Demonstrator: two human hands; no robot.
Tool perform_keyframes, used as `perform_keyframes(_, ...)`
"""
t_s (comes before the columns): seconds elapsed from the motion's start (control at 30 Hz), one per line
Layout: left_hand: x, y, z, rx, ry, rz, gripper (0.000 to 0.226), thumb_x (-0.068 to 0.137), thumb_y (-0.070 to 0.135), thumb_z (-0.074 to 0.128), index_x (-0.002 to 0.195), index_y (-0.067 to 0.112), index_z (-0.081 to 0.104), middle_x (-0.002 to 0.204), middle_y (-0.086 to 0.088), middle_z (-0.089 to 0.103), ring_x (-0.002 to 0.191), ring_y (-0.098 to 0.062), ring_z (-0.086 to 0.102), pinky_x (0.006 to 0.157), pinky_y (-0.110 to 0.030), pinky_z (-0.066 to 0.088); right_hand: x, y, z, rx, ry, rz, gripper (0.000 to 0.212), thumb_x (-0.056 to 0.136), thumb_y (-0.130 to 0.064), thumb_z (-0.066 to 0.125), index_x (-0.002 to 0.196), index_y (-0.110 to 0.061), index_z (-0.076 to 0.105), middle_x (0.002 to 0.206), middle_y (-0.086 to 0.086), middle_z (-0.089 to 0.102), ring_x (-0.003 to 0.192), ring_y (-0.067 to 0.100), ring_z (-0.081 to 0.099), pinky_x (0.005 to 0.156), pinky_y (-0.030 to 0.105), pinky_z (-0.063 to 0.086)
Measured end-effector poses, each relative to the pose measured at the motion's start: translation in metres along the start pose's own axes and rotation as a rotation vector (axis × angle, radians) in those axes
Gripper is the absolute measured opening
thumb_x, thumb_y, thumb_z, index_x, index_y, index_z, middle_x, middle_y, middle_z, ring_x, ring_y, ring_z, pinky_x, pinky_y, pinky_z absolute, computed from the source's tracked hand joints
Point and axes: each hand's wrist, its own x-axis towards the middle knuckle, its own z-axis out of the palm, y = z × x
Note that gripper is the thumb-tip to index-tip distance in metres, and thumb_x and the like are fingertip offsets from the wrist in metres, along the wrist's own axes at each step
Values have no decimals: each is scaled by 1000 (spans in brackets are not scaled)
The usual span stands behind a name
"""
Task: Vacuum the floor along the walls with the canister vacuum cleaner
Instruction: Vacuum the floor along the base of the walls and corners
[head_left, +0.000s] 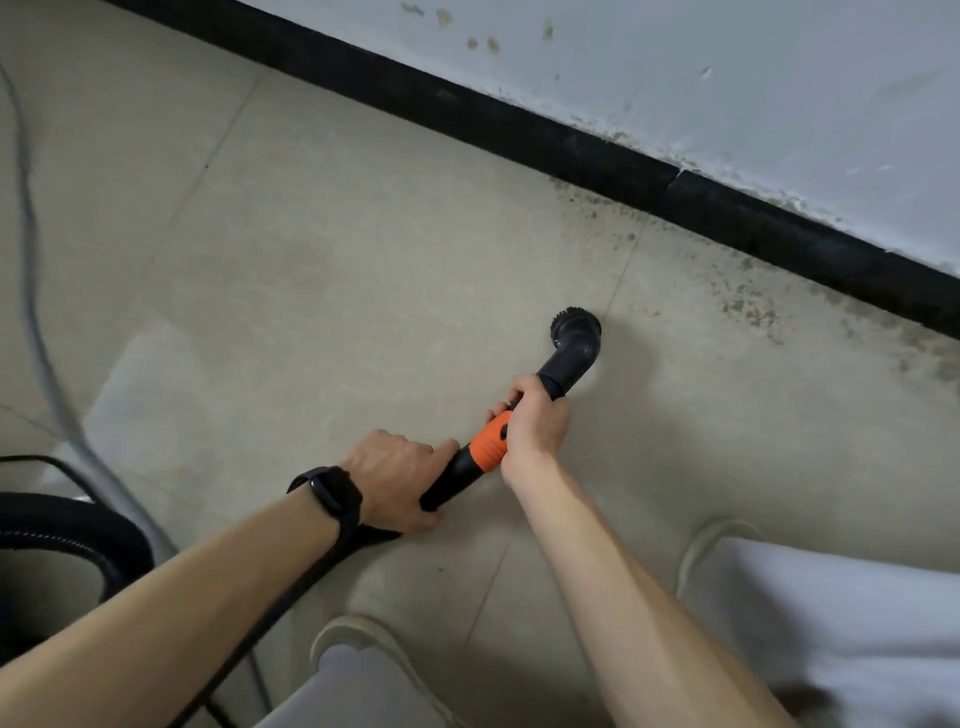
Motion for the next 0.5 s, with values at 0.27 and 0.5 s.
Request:
perform_keyframes(0.27, 23, 20, 26, -139, 503, -167, 59, 76, 40, 73, 121, 22, 38, 67, 2, 64, 43, -29, 58, 39, -23, 26, 21, -36, 18, -45, -154, 3, 11, 85, -3, 59, 93, -6, 52, 62, 4, 47, 40, 17, 43, 45, 27, 45)
perform_keyframes(0.5, 42, 14, 26, -199, 576, -199, 49, 87, 45, 56, 128, 20, 44, 79, -1, 68, 57, -31, 63, 46, -28, 36, 33, -61, 34, -109, -225, -9, 6, 85, -5, 58, 86, -6, 52, 62, 4, 46, 43, 18, 43, 47, 27, 45)
